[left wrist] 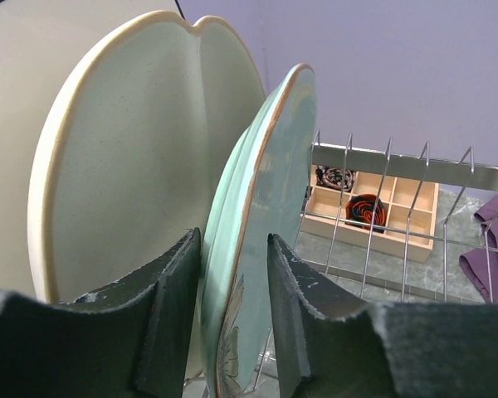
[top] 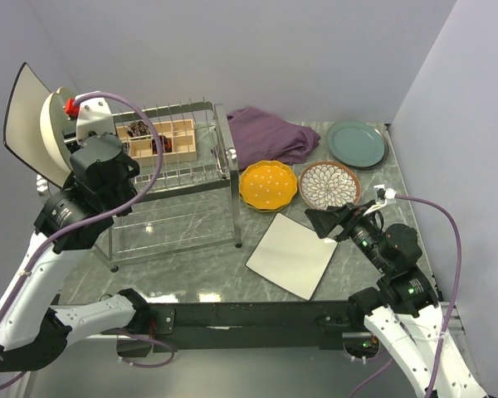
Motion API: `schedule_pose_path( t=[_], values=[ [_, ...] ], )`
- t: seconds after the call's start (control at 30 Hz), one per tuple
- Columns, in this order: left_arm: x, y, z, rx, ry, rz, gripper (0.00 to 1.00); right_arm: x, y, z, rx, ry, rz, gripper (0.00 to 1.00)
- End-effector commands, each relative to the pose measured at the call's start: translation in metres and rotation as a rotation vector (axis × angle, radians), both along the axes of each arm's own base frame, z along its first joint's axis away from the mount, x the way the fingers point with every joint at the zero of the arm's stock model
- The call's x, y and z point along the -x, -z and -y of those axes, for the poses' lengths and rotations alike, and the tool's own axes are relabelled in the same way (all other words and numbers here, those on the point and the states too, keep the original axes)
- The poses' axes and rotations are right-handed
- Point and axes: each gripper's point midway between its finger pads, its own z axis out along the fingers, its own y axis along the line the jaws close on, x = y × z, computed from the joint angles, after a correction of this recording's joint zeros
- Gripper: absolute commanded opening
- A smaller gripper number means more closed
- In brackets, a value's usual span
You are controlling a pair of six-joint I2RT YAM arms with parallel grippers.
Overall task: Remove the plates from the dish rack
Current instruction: Unload the plate from the dish rack.
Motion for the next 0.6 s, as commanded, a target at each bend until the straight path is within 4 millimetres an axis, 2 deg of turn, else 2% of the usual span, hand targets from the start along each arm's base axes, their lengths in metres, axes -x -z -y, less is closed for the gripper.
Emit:
schedule_pose_path(
  t=[0.0,0.37,0.57],
  values=[
    [-0.016,0.009,0.021,0.008,0.085,-0.015,0.40,0.000,-0.008,-0.001,-0.002,-0.008,0.048,1.00],
    [-0.017,-0.002,0.017,-0.009,0.051,0.001,0.02,0.001,-0.010,0.001,-0.004,-0.003,0.054,1.00],
    [-0.018,-0.008,0.012,-0.098,0.022,-0.010,0.01,0.002,-0.010,0.001,-0.001,-0.002,0.058,1.00]
  ],
)
